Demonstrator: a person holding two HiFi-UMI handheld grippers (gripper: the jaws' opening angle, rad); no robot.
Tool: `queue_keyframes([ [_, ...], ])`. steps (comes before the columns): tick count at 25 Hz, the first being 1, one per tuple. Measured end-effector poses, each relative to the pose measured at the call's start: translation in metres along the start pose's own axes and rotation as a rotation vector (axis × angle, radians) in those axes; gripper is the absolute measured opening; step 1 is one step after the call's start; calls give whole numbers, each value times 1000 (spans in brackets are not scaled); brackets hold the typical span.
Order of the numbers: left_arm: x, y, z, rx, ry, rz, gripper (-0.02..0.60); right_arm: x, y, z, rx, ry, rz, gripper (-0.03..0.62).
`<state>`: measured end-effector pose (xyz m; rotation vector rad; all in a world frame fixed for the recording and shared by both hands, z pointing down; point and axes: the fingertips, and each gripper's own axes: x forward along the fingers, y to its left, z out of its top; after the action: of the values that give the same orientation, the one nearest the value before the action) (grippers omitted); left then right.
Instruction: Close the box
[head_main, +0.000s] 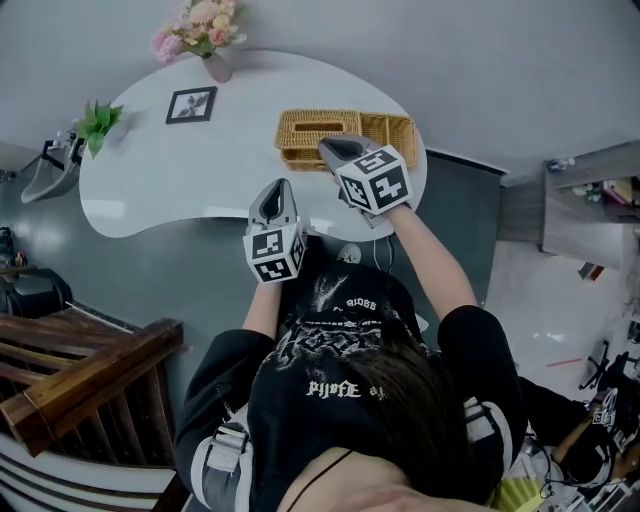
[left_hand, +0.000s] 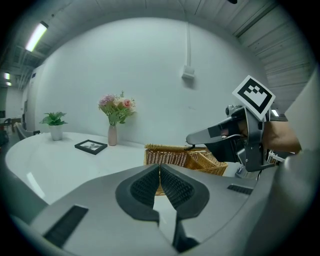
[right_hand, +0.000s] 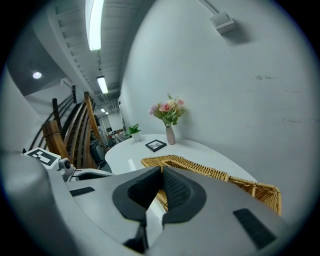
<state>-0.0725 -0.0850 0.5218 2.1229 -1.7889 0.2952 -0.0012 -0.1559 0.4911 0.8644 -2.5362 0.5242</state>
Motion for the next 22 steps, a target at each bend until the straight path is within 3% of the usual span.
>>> queue_keyframes([
  [22, 10, 1, 2, 6, 1, -7, 26, 11, 0, -33, 50, 32, -17, 35],
])
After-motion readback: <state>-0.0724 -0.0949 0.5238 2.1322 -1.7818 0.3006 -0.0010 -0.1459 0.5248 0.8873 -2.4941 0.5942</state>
